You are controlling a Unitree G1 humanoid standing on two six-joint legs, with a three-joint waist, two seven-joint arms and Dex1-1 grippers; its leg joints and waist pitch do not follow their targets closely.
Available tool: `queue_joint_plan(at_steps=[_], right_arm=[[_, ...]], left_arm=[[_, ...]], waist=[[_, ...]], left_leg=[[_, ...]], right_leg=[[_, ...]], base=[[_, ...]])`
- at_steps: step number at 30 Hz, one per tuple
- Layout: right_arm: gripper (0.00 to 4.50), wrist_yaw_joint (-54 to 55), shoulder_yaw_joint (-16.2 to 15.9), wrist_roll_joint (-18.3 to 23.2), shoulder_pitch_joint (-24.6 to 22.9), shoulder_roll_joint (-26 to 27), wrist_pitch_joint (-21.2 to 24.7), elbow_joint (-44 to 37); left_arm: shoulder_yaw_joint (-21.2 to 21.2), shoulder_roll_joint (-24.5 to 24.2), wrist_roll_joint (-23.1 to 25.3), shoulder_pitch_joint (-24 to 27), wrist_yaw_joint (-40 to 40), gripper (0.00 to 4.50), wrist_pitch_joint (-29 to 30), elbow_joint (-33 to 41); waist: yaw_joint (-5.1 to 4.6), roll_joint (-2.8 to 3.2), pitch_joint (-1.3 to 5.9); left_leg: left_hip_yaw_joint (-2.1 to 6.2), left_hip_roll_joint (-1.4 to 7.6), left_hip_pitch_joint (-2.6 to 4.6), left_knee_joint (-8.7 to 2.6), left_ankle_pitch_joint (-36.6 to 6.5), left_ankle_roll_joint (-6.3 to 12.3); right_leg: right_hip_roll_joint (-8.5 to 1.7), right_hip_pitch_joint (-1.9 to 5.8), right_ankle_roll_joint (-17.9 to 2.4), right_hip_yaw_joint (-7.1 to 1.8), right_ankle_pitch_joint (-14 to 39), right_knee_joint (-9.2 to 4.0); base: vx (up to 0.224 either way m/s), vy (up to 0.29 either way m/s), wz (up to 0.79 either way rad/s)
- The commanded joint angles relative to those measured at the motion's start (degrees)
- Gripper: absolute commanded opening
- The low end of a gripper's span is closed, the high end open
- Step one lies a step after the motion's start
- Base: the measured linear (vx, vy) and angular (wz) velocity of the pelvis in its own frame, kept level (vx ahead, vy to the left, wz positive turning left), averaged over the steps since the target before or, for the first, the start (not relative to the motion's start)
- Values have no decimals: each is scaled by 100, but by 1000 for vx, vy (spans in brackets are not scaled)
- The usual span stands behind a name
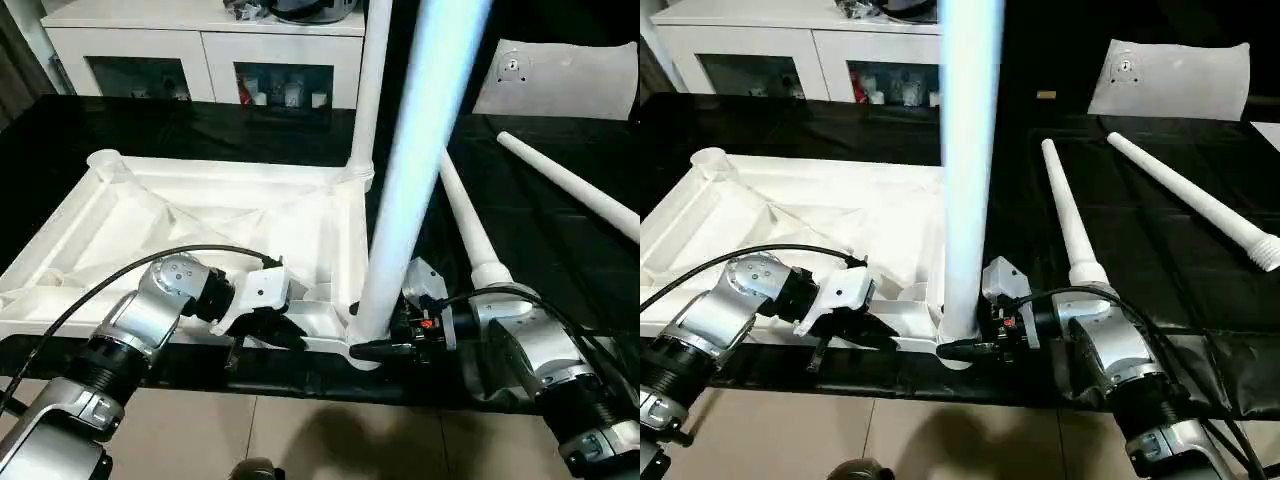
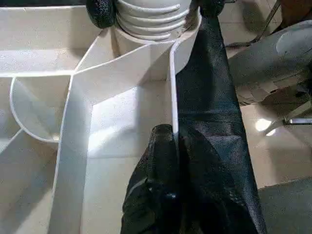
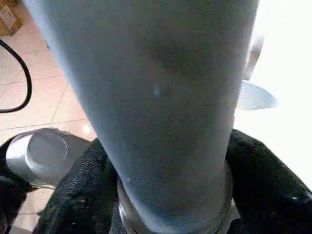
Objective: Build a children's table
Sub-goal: Rotate leg to tighten
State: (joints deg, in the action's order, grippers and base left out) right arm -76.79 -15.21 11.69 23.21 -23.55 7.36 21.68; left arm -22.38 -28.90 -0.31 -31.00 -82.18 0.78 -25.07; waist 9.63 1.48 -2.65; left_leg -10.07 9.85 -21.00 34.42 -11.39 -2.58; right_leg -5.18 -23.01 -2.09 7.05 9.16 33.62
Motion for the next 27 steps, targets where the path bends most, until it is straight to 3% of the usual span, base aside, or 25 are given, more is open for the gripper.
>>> queue_joint_plan(at_steps=[1,5,9,12,13,15,16,19,21,22,25,26,27], right_arm=[[280,-93,-9,72,-9,22,72,-43],[272,62,-22,152,-152,105,287,-214],[272,1194,138,57,-281,694,546,-237],[270,2287,295,-157,-212,1264,637,64],[270,2578,358,-184,-176,1421,670,159],[270,3207,538,-178,-63,1787,691,382],[270,3527,645,-161,-3,1981,713,459],[270,4423,935,-177,194,2409,932,680],[270,4999,1088,-278,346,2589,1001,910],[270,5114,1131,-297,384,2636,976,978],[340,5466,1245,-486,403,2705,697,1080],[340,5512,1287,-496,387,2719,610,1080],[346,5512,1287,-496,387,2719,610,1080]], left_arm=[[-108,-3,9,-65,-118,0,-100,130],[23,87,76,-51,308,0,-65,91],[388,490,-31,24,1244,0,880,315],[626,898,-47,9,2047,0,1472,469],[692,1018,-48,-5,2269,0,1607,477],[886,1343,31,-99,2978,0,1888,398],[980,1513,62,-164,3330,0,2005,335],[1182,1901,181,-362,4172,0,2099,154],[1270,2118,259,-495,4627,0,2062,46],[1249,2181,306,-538,4721,0,2011,29],[1059,2219,485,-531,4643,0,1898,110],[979,2178,543,-506,4582,0,1823,129],[979,2178,543,-506,4582,0,1823,129]], waist=[[-33,-8,389],[-26,-9,388],[-88,-2,344],[-194,-2,274],[-254,-17,263],[-344,-26,271],[-397,-45,285],[-438,-21,306],[-462,-36,340],[-448,-40,355],[-418,-41,388],[-404,-42,440],[-404,-44,449]], left_leg=[[136,425,75,-444,-1077,221],[135,427,77,-444,-1070,224],[151,426,85,-485,-1408,9],[180,354,146,-490,-1858,-121],[200,331,157,-481,-1967,-146],[211,320,186,-473,-2035,-160],[219,321,164,-477,-2000,-125],[216,342,135,-507,-1840,-48],[204,347,122,-515,-1593,-37],[186,343,114,-507,-1441,2],[161,350,64,-478,-933,121],[148,333,31,-428,-472,276],[147,336,19,-412,-341,343]], right_leg=[[-496,300,-905,-385,1706,-358],[-489,295,-915,-386,1641,-354],[-509,287,-858,-394,2064,-393],[-529,244,-522,-346,3191,-555],[-539,262,-365,-305,3539,-602],[-527,246,-240,-265,3695,-658],[-519,267,-256,-263,3555,-651],[-501,272,-361,-292,3097,-613],[-487,286,-522,-322,2575,-549],[-489,294,-587,-343,2311,-521],[-495,320,-784,-377,1554,-424],[-485,349,-937,-379,824,-312],[-487,353,-993,-384,591,-275]], base=[[0,0,0],[0,0,0],[0,0,0],[0,0,0],[0,0,0],[0,0,0],[0,0,0],[0,0,0],[0,0,0],[0,0,0],[0,0,0],[0,0,0],[0,0,0]])
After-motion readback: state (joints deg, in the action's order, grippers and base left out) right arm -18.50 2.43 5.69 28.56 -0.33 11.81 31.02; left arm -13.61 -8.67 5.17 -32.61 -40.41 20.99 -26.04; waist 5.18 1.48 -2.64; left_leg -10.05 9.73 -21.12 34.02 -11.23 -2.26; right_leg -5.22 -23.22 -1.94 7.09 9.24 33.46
